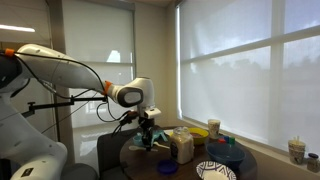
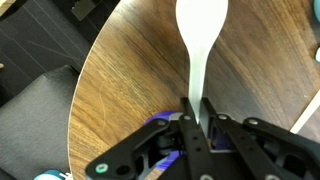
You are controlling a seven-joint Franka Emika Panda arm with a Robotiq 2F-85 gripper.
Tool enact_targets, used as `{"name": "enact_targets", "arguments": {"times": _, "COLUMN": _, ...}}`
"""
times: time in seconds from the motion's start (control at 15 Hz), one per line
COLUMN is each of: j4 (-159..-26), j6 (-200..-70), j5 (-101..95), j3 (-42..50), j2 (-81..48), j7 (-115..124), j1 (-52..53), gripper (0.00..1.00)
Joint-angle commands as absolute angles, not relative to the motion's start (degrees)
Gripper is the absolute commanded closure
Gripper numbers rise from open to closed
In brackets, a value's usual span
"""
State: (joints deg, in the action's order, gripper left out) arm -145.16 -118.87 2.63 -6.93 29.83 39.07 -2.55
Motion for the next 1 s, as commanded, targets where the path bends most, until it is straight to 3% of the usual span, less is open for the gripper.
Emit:
{"name": "enact_targets", "arguments": {"times": 0.0, "j4": -145.08, "j6": -118.72, "j5": 2.82, "j3": -7.26, "j2": 29.85, "j7": 38.88, "j1": -2.94, "gripper": 0.87}}
{"name": "enact_targets", "arguments": {"times": 0.13, "j4": -145.15, "j6": -118.72, "j5": 2.82, "j3": -7.26, "j2": 29.85, "j7": 38.88, "j1": -2.95, "gripper": 0.87}}
{"name": "enact_targets", "arguments": {"times": 0.2, "j4": -145.15, "j6": -118.72, "j5": 2.82, "j3": -7.26, "j2": 29.85, "j7": 38.88, "j1": -2.95, "gripper": 0.97}}
{"name": "enact_targets", "arguments": {"times": 0.87, "j4": -134.91, "j6": -124.04, "j5": -2.19, "j3": -6.24, "j2": 30.35, "j7": 39.11, "j1": -8.15, "gripper": 0.97}}
{"name": "enact_targets", "arguments": {"times": 0.93, "j4": -134.17, "j6": -124.18, "j5": -2.24, "j3": -6.11, "j2": 30.32, "j7": 39.04, "j1": -8.34, "gripper": 0.87}}
